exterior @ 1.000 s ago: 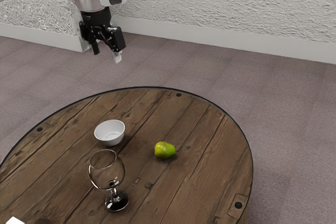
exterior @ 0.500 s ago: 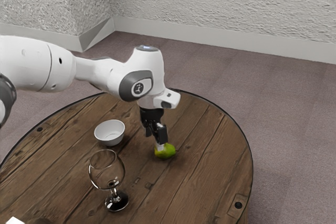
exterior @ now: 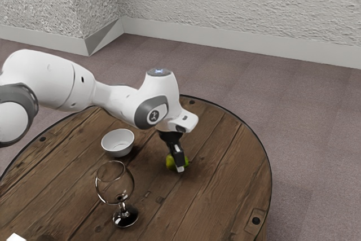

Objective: Place the pear in the bowl.

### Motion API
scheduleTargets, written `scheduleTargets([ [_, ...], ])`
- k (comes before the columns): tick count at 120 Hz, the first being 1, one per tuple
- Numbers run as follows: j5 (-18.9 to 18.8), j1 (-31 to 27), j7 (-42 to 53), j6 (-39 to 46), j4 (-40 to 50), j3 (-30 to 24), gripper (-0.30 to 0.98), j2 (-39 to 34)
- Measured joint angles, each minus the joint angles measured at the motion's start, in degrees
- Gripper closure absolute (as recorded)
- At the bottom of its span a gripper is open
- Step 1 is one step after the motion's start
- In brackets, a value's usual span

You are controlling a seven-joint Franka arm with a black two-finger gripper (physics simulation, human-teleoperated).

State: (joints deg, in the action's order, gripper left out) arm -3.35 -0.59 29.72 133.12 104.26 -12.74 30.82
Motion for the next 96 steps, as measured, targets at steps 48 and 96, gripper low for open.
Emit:
scheduleTargets([
  [48, 0.5, -0.7, 4.0, 2.5, -0.3, 1.6, 0.38, -1.6],
  [96, 0.7, -5.4, 5.6, -7.3, 5.1, 16.3, 0.38, -11.8],
])
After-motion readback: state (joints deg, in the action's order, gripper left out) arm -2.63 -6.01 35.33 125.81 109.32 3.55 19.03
